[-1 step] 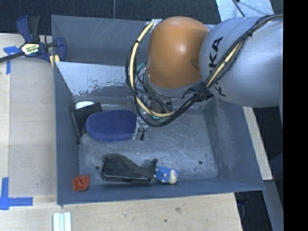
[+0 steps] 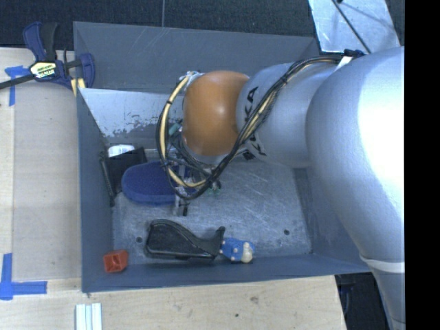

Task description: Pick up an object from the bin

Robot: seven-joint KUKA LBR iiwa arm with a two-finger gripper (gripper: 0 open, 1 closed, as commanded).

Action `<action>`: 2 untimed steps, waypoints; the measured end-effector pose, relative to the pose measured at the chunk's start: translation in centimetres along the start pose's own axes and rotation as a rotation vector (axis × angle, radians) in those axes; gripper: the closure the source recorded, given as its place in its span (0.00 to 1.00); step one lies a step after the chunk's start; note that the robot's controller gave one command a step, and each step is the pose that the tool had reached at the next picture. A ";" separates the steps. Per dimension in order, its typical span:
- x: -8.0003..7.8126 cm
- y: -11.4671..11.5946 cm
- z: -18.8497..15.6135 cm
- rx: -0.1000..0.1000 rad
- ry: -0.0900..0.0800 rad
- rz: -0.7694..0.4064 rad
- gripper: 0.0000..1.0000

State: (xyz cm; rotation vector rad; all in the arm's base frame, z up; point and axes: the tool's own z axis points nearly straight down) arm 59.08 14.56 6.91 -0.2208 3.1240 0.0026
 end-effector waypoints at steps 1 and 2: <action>-0.2 0.0 -0.6 -0.001 -0.005 0.002 1.00; 1.4 -0.8 -15.0 0.001 -0.001 0.007 1.00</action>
Offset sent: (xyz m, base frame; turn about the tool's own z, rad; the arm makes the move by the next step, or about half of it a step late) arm 0.0000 0.0000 0.0000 0.0000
